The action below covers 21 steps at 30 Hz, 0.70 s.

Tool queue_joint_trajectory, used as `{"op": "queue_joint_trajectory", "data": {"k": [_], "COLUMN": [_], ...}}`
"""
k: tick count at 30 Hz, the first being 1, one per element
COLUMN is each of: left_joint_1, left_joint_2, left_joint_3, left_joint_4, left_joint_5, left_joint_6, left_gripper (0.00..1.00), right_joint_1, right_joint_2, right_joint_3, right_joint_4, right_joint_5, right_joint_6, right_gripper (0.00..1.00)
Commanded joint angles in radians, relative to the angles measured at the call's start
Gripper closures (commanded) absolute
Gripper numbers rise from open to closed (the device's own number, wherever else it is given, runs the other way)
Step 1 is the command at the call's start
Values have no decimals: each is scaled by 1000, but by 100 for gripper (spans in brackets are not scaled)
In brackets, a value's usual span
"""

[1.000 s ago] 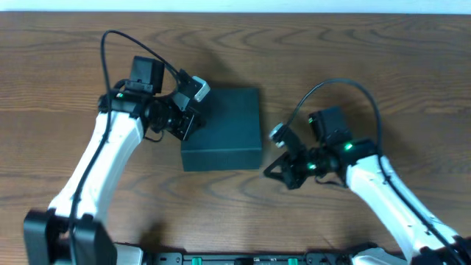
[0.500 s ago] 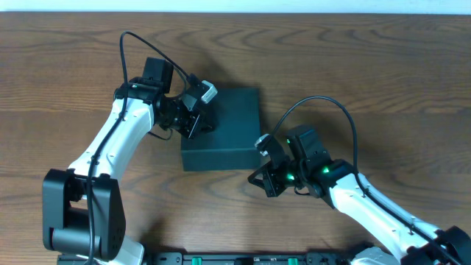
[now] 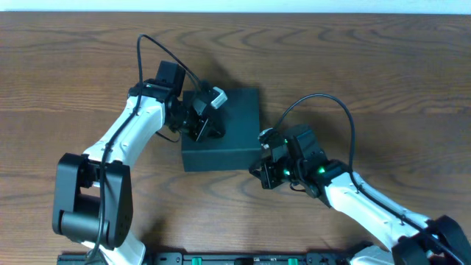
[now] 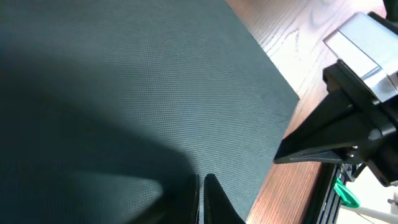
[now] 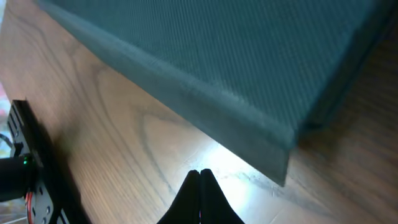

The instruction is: Pack container

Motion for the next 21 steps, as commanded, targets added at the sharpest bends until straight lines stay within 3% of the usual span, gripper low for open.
{"op": "queue_joint_trajectory", "data": {"k": [1,7,12,17,21], "left_joint_1": [-1,-1,-1,-1,-1], "left_joint_2": [47,79,79,79,79], "left_joint_3": [-2,-2,-2,-2,-2], "left_joint_4": [-1,-3,-5,-12,-13], "left_joint_5": [-2,-12,-19,-37,-37], "left_joint_6": [19,19,19,19,18], "left_gripper": [94,94,94,94,94], "right_joint_1": [30,73,113,182,225], "right_joint_2": [35,95,137,142,146], "right_joint_3": [-7,-7,-6,-7,-6], "right_joint_4": [28,112,174,221,269], "right_joint_5": [12,26,145,421,547], "right_joint_6": [42,102,222,388,438], "right_gripper": [99,98,98,98,98]}}
